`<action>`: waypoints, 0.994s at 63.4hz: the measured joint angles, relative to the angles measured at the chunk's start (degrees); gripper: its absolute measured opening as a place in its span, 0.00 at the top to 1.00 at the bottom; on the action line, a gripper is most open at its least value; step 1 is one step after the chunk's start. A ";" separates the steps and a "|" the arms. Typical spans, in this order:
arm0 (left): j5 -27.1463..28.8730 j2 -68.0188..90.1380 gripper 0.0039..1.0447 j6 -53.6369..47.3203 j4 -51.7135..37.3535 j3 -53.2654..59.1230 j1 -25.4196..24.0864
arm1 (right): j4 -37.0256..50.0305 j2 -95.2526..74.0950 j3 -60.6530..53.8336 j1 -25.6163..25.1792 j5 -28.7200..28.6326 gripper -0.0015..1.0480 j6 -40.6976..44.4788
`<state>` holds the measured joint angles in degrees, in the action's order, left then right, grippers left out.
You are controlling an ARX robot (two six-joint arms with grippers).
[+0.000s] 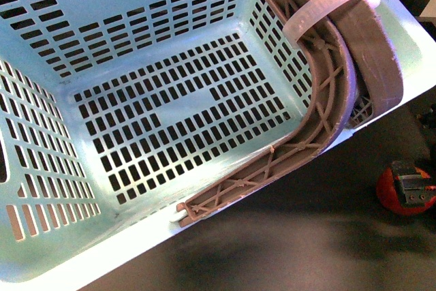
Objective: Pick apple with right arm and hold basket with left
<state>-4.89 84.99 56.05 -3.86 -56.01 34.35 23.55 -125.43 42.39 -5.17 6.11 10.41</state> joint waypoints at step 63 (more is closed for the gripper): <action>0.02 0.00 0.86 -0.02 0.00 0.00 0.00 | -1.95 -9.35 6.64 -0.24 -0.11 0.25 0.79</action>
<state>-4.86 84.99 56.03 -3.86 -56.01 34.35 21.61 -134.78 49.04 -5.41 6.00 11.20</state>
